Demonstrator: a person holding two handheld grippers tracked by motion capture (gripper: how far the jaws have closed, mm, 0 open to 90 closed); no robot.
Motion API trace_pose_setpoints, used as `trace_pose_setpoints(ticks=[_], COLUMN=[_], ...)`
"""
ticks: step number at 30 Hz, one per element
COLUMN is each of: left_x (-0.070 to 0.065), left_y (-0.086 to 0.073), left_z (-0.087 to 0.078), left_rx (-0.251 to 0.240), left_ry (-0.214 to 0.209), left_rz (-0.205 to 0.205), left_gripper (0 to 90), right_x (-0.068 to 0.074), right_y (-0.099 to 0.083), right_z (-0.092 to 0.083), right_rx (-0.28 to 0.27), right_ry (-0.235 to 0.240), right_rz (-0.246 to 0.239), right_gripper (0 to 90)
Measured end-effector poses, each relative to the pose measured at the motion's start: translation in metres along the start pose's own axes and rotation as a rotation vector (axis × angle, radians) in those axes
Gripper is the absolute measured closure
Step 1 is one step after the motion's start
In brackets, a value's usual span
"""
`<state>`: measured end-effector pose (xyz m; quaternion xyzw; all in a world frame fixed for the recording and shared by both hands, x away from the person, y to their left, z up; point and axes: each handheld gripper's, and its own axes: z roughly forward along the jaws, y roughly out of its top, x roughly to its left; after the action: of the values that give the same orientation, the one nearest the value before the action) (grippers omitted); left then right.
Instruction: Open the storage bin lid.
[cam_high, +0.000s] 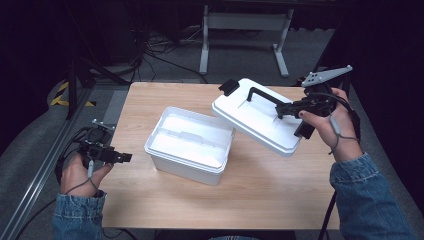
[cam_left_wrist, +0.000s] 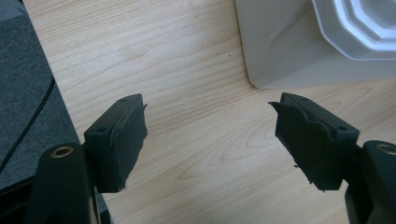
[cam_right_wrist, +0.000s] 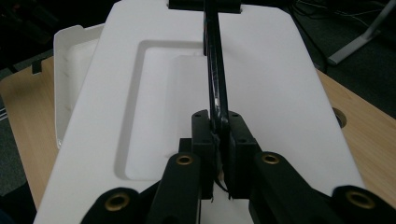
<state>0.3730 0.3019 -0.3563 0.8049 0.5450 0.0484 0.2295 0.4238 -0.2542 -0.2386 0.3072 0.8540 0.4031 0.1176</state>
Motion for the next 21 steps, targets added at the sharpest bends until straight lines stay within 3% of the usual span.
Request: trace_pose_setpoints(ticks=[10,21], left_x=[0.0,-0.001], left_y=[0.0,0.001], left_z=[0.001,0.002], left_rx=[0.005,-0.001], left_ry=[-0.005,0.001], left_rz=[-0.003,0.006], left_gripper=[24.6,24.6], right_x=[-0.023,-0.05], right_y=[-0.019,-0.047], right_z=[-0.001,0.012], right_rx=[0.018,0.059], right_ry=[-0.033,-0.078], right_rz=[0.061,0.129], right_gripper=[84.9,84.9])
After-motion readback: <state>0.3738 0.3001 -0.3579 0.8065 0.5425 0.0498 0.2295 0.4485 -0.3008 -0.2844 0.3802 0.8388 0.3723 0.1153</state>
